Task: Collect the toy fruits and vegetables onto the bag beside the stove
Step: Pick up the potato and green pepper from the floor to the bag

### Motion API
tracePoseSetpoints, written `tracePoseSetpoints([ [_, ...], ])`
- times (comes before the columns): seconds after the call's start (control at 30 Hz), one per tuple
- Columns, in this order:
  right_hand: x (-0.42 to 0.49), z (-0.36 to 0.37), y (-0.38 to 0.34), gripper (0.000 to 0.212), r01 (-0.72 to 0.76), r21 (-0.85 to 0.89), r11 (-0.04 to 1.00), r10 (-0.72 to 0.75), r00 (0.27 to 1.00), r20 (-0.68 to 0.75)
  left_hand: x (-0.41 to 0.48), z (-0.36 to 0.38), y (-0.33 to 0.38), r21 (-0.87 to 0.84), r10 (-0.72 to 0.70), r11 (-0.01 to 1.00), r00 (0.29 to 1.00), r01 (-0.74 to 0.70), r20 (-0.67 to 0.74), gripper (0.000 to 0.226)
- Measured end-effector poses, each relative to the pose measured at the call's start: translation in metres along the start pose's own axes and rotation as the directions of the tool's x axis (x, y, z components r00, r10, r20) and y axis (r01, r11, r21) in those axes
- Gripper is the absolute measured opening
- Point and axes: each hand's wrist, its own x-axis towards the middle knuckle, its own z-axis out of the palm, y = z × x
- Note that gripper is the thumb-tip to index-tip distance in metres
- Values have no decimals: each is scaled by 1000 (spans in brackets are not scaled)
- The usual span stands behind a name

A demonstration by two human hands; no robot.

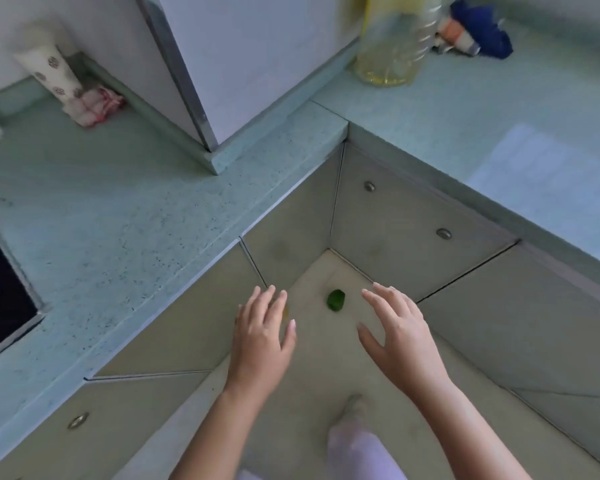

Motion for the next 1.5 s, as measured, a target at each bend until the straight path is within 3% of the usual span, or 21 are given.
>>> tracePoseSetpoints([
  [0.27,71,102,79,44,-1,25,1000,-3,988,154,28,118,-50,6,-178,984,983,178,34,48],
  [0.53,120,250,182,42,21,74,997,-37,974,223,53,276,-135,66,-203,979,970,195,131,48],
  [0.73,158,359,272,48,-75,131,989,35,959,282,67,395,-218,89,-275,961,949,263,157,50],
  [0.83,170,412,307,51,-54,126,990,11,948,317,67,448,-258,115,-250,966,954,233,165,48],
  [0.93,177,459,335,52,57,94,994,-87,930,357,68,491,-291,143,-173,979,968,148,181,44],
  [1.07,186,506,366,57,170,21,985,-159,862,481,60,532,-324,168,-209,971,951,172,230,47],
  [1.27,182,557,394,59,206,18,978,-179,796,578,45,570,-352,239,-238,955,931,173,278,49],
  [1.5,162,593,414,62,206,41,978,-190,780,596,39,597,-371,272,-282,941,913,203,293,49],
])
